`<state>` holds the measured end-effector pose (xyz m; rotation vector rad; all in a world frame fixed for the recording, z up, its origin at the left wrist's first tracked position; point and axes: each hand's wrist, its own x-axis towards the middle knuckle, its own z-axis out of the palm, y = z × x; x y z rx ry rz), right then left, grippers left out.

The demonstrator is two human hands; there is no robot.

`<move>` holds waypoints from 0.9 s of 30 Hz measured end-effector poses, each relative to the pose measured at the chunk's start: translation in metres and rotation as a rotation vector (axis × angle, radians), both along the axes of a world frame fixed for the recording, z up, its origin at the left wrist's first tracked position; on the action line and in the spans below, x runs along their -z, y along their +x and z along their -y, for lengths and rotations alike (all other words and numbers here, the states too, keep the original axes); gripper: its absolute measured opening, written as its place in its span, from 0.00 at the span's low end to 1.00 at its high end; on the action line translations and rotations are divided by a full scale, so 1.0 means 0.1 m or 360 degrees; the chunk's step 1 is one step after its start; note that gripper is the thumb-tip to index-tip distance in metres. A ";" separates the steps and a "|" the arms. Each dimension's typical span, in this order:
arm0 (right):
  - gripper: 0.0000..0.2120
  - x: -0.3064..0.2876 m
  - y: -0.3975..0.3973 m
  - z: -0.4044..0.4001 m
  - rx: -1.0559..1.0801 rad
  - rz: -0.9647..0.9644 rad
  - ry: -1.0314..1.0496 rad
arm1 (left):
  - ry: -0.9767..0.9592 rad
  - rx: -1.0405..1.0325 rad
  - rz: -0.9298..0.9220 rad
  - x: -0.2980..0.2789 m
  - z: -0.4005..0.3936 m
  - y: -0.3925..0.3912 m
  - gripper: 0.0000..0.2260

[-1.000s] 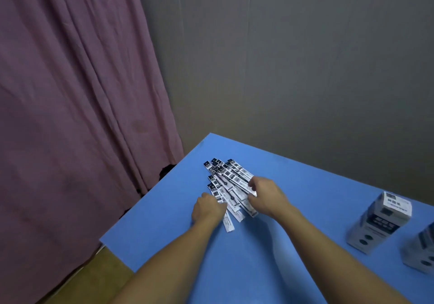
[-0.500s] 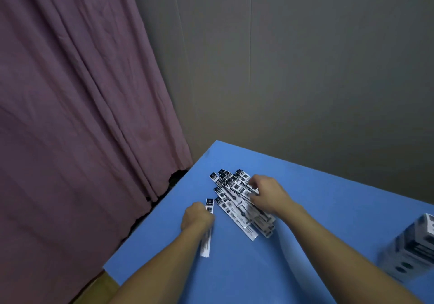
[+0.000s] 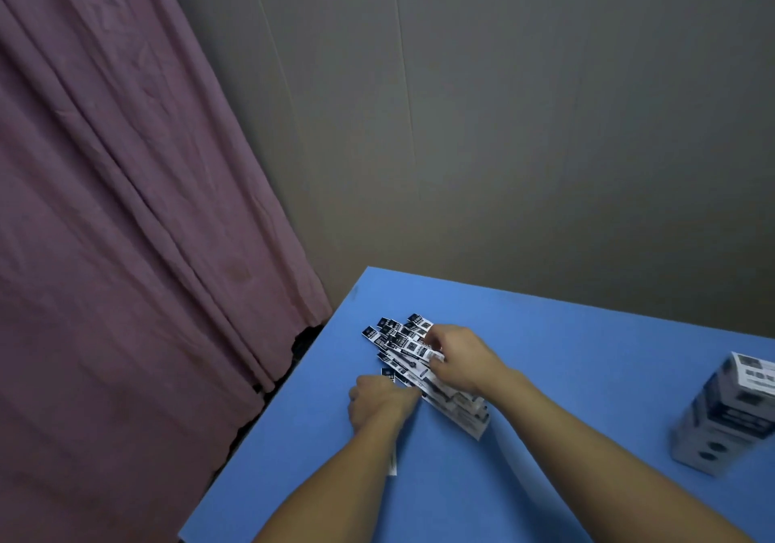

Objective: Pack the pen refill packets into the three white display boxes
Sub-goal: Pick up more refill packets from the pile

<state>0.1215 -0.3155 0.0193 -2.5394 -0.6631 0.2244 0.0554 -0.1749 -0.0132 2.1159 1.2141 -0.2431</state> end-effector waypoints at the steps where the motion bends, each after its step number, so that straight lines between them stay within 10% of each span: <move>1: 0.13 0.00 0.00 0.01 0.0002 0.0003 -0.0007 | 0.0005 0.0005 -0.0018 -0.02 0.03 0.00 0.40; 6: 0.14 -0.02 -0.01 0.01 -0.0004 0.0013 0.0007 | 0.0078 0.0070 -0.0172 -0.11 0.15 0.02 0.51; 18: 0.15 -0.10 -0.07 -0.01 -0.0028 0.0028 0.0056 | 0.0217 0.0315 -0.0261 -0.12 -0.14 -0.14 0.17; 27: 0.15 -0.08 -0.22 -0.25 -0.0164 0.0063 0.0020 | 0.0206 0.0335 -0.0209 -0.13 -0.44 -0.46 0.10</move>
